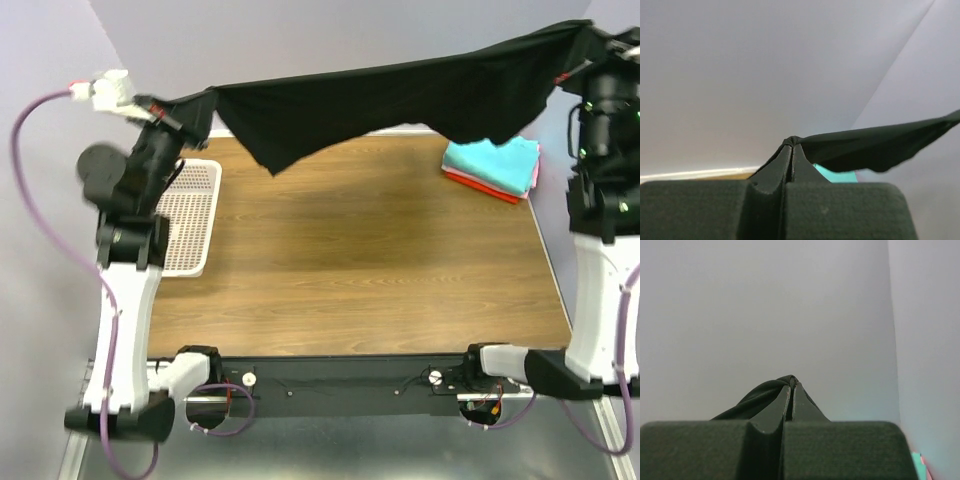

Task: Fold and stack the t-shirts
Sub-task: Flatten the tshirt out

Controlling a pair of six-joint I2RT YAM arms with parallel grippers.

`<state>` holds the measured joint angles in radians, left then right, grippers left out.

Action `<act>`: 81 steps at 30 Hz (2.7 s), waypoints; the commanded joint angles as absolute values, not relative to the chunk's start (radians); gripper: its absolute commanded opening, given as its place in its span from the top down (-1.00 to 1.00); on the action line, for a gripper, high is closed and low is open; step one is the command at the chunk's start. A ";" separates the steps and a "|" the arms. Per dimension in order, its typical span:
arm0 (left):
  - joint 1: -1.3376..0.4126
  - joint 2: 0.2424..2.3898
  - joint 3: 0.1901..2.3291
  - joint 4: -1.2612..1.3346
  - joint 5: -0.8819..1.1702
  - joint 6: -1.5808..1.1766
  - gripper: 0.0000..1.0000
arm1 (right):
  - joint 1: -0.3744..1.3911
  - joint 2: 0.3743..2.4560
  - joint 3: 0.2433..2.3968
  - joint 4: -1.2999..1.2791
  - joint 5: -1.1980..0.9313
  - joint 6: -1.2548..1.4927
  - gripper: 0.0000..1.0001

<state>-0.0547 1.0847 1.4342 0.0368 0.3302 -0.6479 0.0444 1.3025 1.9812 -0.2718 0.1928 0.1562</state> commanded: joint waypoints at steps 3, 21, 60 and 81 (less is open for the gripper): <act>-0.055 0.881 1.396 0.002 0.132 -0.603 1.00 | 0.037 1.171 1.931 -0.179 0.233 0.120 0.99; -0.055 1.030 1.273 -0.081 0.161 -0.629 1.00 | 0.037 1.360 1.763 -0.130 0.199 0.187 0.99; -0.328 2.071 1.465 -0.265 0.463 -0.508 -0.24 | 0.041 1.789 1.296 -0.287 -0.201 0.282 -0.99; -0.249 2.235 1.606 -0.382 0.363 -0.399 -0.25 | 0.075 2.035 1.331 -0.311 -0.273 0.265 -0.95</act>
